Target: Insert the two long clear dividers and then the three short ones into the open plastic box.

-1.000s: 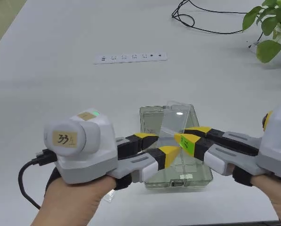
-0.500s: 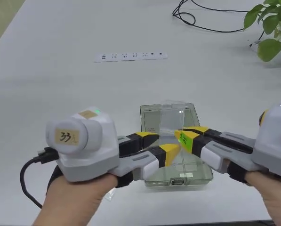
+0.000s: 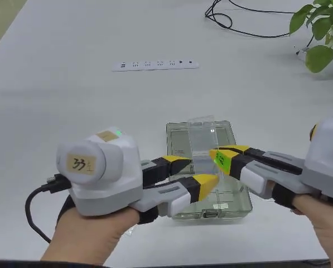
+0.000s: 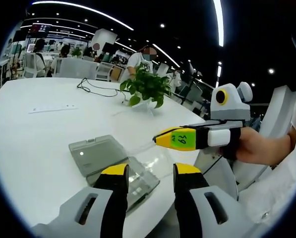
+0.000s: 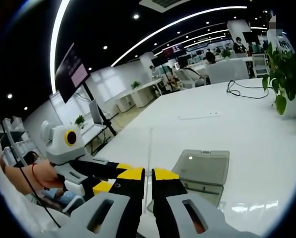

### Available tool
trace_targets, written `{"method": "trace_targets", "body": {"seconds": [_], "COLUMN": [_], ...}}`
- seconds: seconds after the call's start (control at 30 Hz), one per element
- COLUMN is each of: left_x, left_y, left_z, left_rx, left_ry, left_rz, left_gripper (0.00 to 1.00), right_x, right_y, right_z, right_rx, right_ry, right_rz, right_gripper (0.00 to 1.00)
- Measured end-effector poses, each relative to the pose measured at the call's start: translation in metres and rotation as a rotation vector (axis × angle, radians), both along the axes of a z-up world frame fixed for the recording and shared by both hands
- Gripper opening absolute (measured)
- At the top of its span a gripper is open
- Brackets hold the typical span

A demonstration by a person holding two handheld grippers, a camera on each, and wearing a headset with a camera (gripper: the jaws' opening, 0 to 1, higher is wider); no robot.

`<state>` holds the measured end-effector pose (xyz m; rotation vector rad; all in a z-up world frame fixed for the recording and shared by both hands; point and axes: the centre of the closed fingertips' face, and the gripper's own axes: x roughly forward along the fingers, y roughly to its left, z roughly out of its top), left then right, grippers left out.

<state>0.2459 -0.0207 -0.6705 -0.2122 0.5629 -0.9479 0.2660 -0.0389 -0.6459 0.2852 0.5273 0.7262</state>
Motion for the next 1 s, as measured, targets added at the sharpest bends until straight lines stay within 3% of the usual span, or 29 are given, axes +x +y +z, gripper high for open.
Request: {"method": "trace_targets", "body": {"seconds": [0.23,0.57,0.73,0.8,1.0], "left_x": [0.000,-0.006,-0.010,-0.011,-0.014], "left_y": [0.013,0.031,0.036,0.037,0.039], "left_z": [-0.004,-0.017,-0.027,-0.031,-0.039], "left_rx": [0.020,0.086,0.132,0.144,0.172], "left_ry": [-0.021,-0.080,-0.106,-0.119,-0.142], "left_rz": [-0.019,-0.088,-0.138,-0.161,-0.202], "left_gripper": [0.40,0.58,0.65,0.69,0.83], "right_x": [0.008,0.021,0.027,0.034,0.034], "right_y": [-0.011,-0.028,-0.033,-0.042,-0.050], "right_z": [-0.002,-0.012,-0.019,-0.028,-0.045], "right_rx": [-0.028,-0.101,-0.121,-0.136,-0.168], "right_ry": [0.018,0.081,0.129,0.167,0.262], "right_rz": [-0.028,-0.068,-0.094,-0.113,-0.168], "right_gripper": [0.06,0.06,0.06,0.06,0.06]}}
